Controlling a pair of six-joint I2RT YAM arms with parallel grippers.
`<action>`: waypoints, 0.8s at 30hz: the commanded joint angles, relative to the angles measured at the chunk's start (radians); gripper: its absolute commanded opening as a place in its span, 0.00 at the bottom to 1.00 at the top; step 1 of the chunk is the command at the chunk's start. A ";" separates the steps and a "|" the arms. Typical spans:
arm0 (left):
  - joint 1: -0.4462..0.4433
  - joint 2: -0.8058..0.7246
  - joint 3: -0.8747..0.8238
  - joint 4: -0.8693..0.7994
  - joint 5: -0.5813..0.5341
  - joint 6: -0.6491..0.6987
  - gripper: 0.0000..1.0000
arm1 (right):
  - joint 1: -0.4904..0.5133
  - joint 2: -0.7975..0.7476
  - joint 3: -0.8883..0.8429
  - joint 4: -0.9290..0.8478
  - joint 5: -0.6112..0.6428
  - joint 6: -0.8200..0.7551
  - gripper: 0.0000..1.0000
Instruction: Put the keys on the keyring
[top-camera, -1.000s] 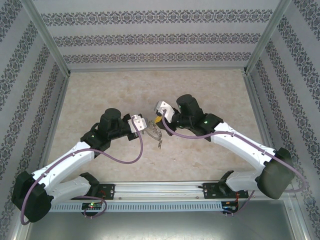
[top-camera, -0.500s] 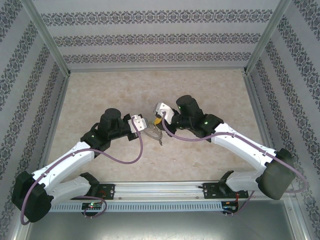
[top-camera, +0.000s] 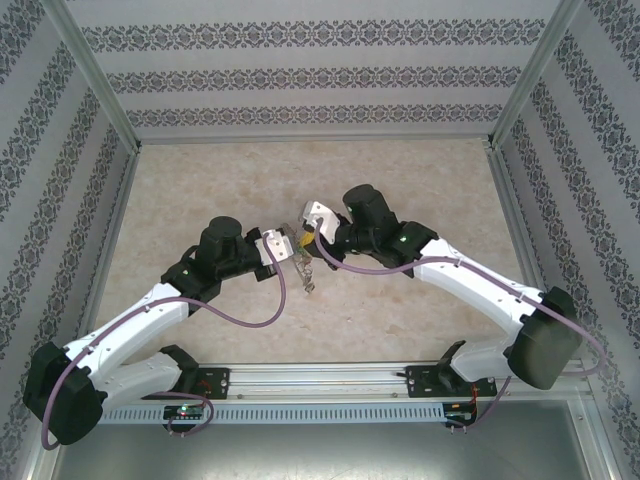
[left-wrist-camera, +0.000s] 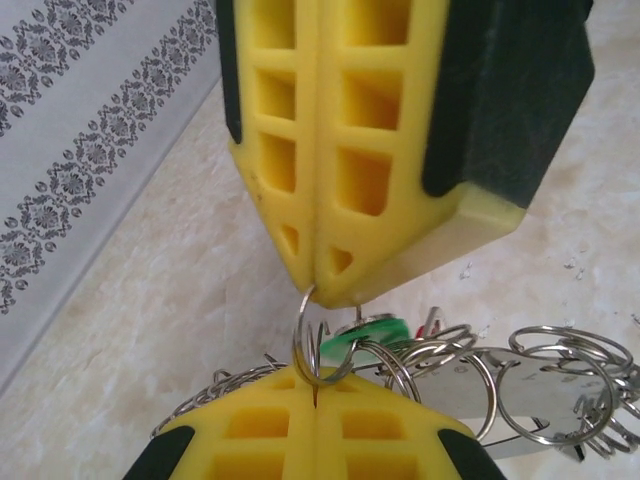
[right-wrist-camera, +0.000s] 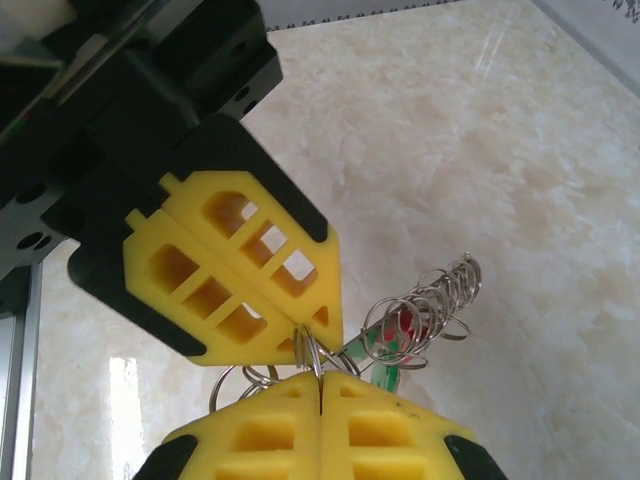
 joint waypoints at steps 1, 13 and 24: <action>-0.003 -0.031 -0.006 0.070 0.042 -0.016 0.00 | -0.003 0.035 0.038 -0.017 0.023 0.060 0.00; -0.003 -0.148 -0.006 0.088 0.088 -0.110 0.00 | -0.119 0.050 0.003 0.004 -0.154 0.221 0.00; -0.003 -0.133 -0.036 0.184 0.054 -0.172 0.00 | -0.135 0.084 0.025 -0.004 -0.297 0.247 0.00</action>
